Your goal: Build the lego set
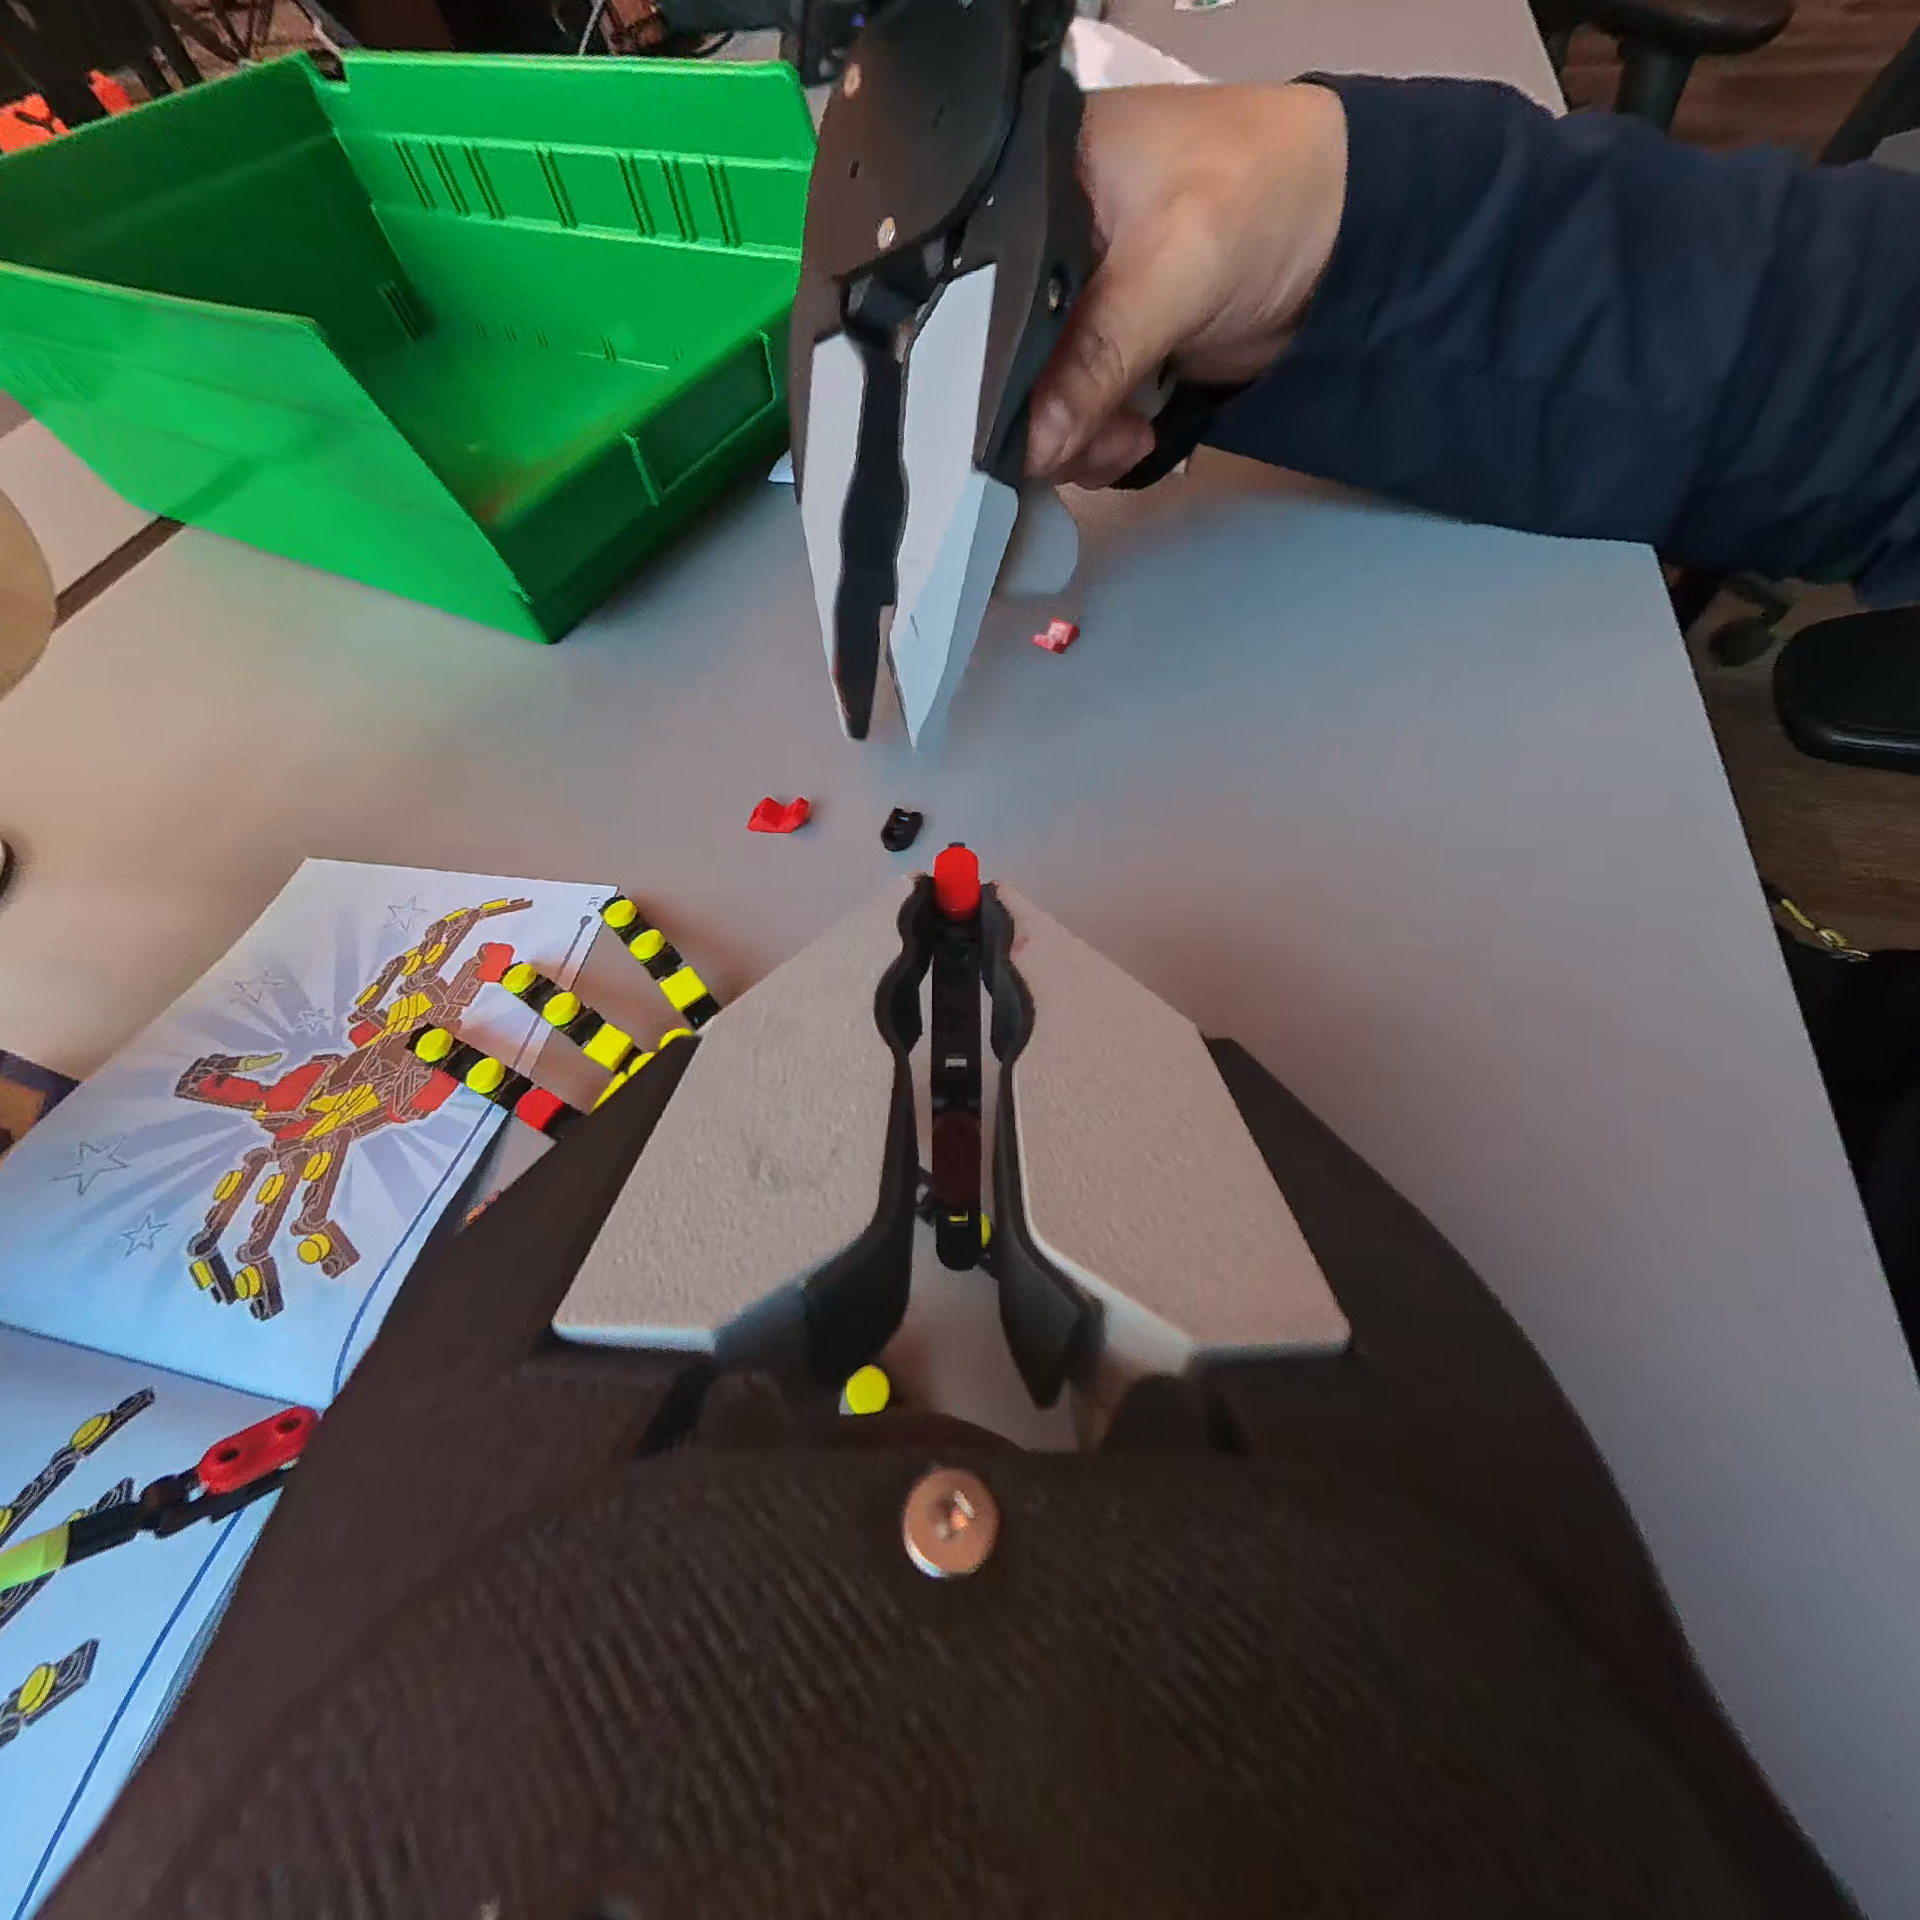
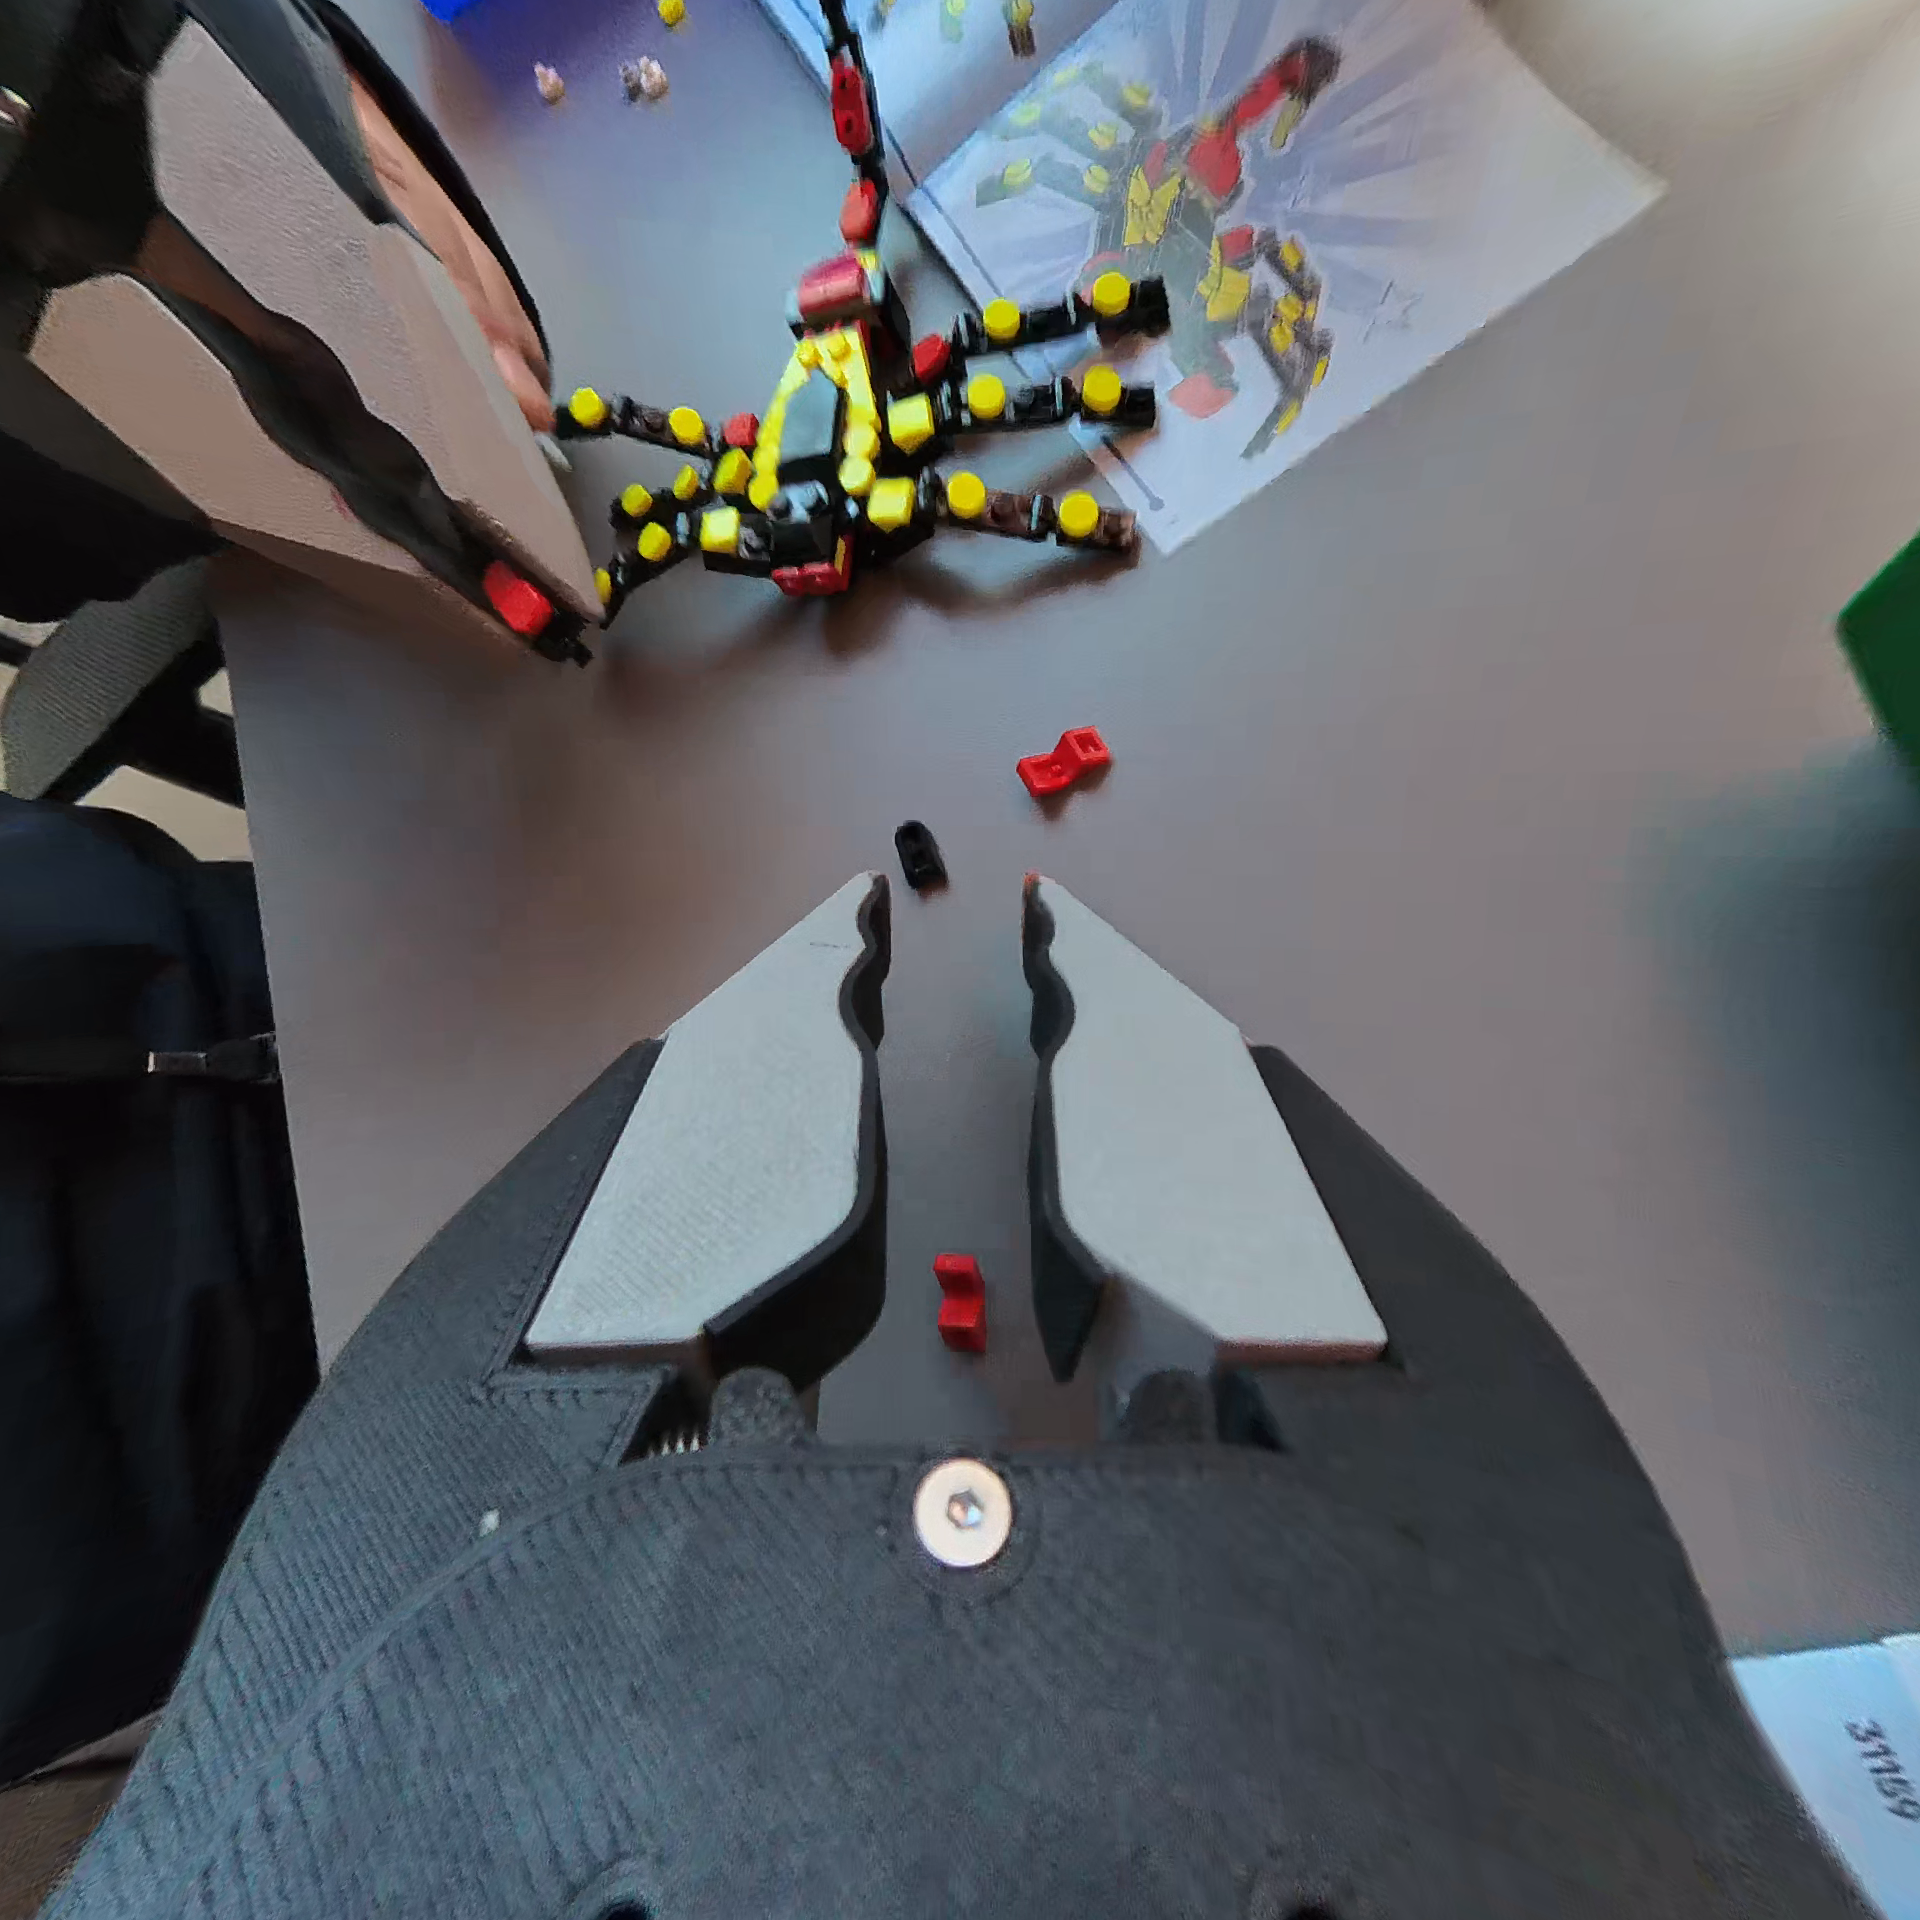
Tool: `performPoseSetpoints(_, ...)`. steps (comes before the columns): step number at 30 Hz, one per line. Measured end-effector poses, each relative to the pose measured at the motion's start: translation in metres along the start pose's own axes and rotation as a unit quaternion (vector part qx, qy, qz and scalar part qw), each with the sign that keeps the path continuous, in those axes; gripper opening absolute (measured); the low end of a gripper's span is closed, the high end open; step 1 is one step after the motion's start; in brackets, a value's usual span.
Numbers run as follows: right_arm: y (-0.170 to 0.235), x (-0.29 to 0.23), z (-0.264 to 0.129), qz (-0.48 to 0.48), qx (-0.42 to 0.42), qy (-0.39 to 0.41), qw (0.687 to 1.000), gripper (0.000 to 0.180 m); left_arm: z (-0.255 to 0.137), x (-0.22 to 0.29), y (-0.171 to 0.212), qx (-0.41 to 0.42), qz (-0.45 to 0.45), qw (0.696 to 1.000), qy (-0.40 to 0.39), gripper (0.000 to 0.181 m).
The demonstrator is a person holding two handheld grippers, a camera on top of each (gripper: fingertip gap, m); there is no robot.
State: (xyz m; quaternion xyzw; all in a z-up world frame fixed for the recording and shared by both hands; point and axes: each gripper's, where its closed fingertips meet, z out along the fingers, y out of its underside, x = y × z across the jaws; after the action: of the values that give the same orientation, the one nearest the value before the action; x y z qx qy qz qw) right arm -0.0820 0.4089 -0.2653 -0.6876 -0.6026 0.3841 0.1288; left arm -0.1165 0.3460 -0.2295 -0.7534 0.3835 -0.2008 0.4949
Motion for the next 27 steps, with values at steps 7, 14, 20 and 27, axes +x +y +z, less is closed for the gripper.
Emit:
performPoseSetpoints(7, -0.036, -0.066, -0.004, -0.088, 0.097, -0.121, 0.984, 0.021, -0.002, 0.000, -0.010, 0.031, 0.003, 0.999, -0.004, 0.004)
performPoseSetpoints(14, -0.046, -0.088, 0.003, -0.055, 0.123, -0.189, 0.973, 0.014, 0.000, 0.007, -0.017, 0.047, 0.063, 0.997, -0.013, 0.004)
performPoseSetpoints(20, -0.047, -0.088, 0.002, -0.059, 0.130, -0.189, 0.972, 0.015, -0.002, 0.008, -0.020, 0.055, 0.058, 0.997, -0.010, 0.004)
performPoseSetpoints(27, -0.049, -0.088, 0.008, -0.082, 0.136, -0.166, 0.973, 0.011, -0.004, 0.006, -0.021, 0.065, 0.031, 0.997, -0.007, 0.004)
